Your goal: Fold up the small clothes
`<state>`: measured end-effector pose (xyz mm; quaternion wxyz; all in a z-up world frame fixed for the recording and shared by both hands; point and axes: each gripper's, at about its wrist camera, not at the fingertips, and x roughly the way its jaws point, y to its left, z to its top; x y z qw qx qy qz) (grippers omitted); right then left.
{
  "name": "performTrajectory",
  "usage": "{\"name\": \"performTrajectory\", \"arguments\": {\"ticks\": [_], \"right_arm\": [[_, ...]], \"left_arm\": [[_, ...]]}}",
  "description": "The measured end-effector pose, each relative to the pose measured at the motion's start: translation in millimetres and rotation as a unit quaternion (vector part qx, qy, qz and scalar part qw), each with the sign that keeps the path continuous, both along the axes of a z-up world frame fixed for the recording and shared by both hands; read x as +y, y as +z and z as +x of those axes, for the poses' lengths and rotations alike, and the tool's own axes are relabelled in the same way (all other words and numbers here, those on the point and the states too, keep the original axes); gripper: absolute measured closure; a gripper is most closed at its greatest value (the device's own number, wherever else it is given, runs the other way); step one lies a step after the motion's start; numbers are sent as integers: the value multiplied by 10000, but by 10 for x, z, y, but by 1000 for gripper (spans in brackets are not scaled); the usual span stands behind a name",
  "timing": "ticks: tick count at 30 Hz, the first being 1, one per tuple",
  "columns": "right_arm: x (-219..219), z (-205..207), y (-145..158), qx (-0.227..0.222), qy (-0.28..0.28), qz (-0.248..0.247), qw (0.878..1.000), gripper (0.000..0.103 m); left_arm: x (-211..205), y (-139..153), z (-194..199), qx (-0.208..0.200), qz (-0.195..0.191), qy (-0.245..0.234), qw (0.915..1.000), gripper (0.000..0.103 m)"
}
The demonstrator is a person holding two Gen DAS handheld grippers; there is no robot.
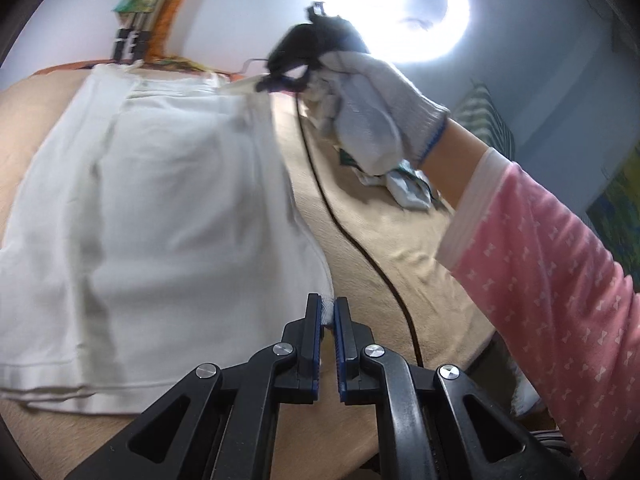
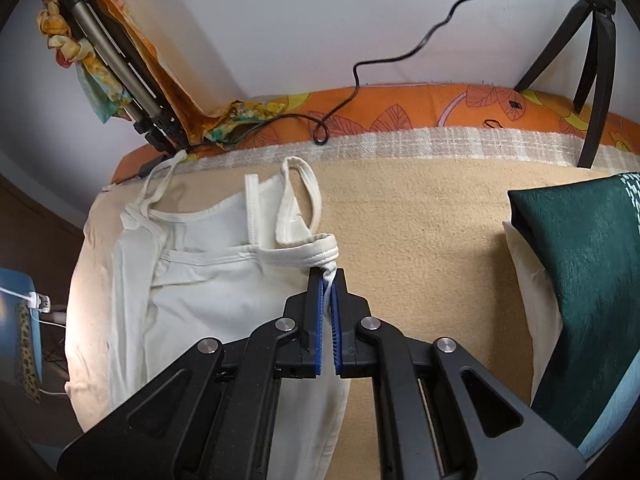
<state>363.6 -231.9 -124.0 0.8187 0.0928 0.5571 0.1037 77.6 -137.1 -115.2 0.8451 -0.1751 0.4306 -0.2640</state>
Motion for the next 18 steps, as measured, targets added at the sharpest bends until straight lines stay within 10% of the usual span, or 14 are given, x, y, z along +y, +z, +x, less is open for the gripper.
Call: {"name": "performTrajectory", "arguments": {"ticks": [18], "right_arm": [[1202,34,103,-22,649,-423,9970,98]], "left_arm": [[847,-121,-241,187,-210,944,9951,100]]}}
